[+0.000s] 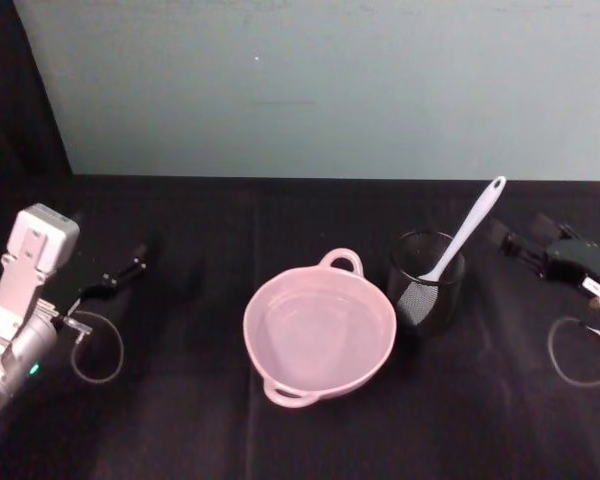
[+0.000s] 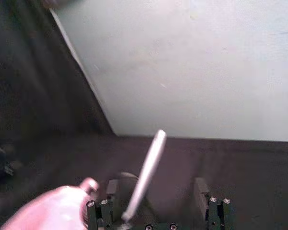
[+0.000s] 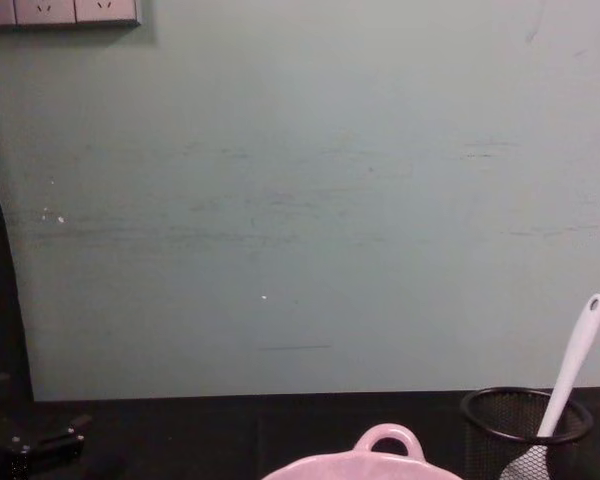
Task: Use the one hand to pick up the spoon and stir the clear water in the bowl.
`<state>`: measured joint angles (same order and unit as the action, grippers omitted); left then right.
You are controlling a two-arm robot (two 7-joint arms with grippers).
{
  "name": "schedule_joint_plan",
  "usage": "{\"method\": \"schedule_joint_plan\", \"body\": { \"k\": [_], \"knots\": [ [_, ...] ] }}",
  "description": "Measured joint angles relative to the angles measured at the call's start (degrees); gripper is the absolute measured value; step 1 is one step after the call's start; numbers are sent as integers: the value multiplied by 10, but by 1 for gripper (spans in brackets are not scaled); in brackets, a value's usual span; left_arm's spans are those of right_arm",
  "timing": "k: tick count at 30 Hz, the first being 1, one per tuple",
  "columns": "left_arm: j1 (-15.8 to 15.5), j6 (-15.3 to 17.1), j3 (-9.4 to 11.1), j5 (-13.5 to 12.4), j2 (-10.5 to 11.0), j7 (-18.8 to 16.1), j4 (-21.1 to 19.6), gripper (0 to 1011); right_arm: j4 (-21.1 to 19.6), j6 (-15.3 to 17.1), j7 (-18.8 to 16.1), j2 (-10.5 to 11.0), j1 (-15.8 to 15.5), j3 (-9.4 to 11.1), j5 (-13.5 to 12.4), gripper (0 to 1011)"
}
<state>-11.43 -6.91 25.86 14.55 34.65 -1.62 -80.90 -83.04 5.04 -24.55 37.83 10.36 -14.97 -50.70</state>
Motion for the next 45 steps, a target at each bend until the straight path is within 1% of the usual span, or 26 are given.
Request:
{"method": "schedule_joint_plan", "body": {
  "k": [1,2,6,7,8,11,12,13,15,16,17,18,19,21,26,45],
  "knots": [
    [0,0,0,0,0,0,0,1005,-8,4,11,6,-3,0,9,1002],
    [0,0,0,0,0,0,0,1005,-18,13,33,15,-7,-1,30,1002],
    [0,0,0,0,0,0,0,1005,-23,31,71,25,-1,-13,74,1002],
    [0,0,0,0,0,0,0,1005,-19,34,87,25,7,-21,97,1003],
    [0,0,0,0,0,0,0,1005,-9,28,99,21,15,-29,122,1002],
    [0,0,0,0,0,0,0,1005,11,15,110,10,30,-40,152,1002],
    [0,0,0,0,0,0,0,1005,27,5,116,1,41,-49,173,1002],
    [0,0,0,0,0,0,0,1005,27,5,116,1,41,-49,173,1003],
    [0,0,0,0,0,0,0,1005,58,-18,126,-15,60,-66,212,1003],
    [0,0,0,0,0,0,0,1005,66,-25,127,-19,64,-70,220,1003],
    [0,0,0,0,0,0,0,1005,79,-38,128,-26,70,-76,234,1003],
    [0,0,0,0,0,0,0,1005,79,-38,128,-26,70,-76,234,1003],
    [0,0,0,0,0,0,0,1005,93,-52,130,-32,75,-81,248,1002],
    [0,0,0,0,0,0,0,1005,107,-68,131,-40,78,-87,265,1002],
    [0,0,0,0,0,0,0,1005,119,-80,132,-47,80,-89,276,1003],
    [0,0,0,0,0,0,0,1005,113,-75,133,-43,78,-87,272,1002]
  ]
}}
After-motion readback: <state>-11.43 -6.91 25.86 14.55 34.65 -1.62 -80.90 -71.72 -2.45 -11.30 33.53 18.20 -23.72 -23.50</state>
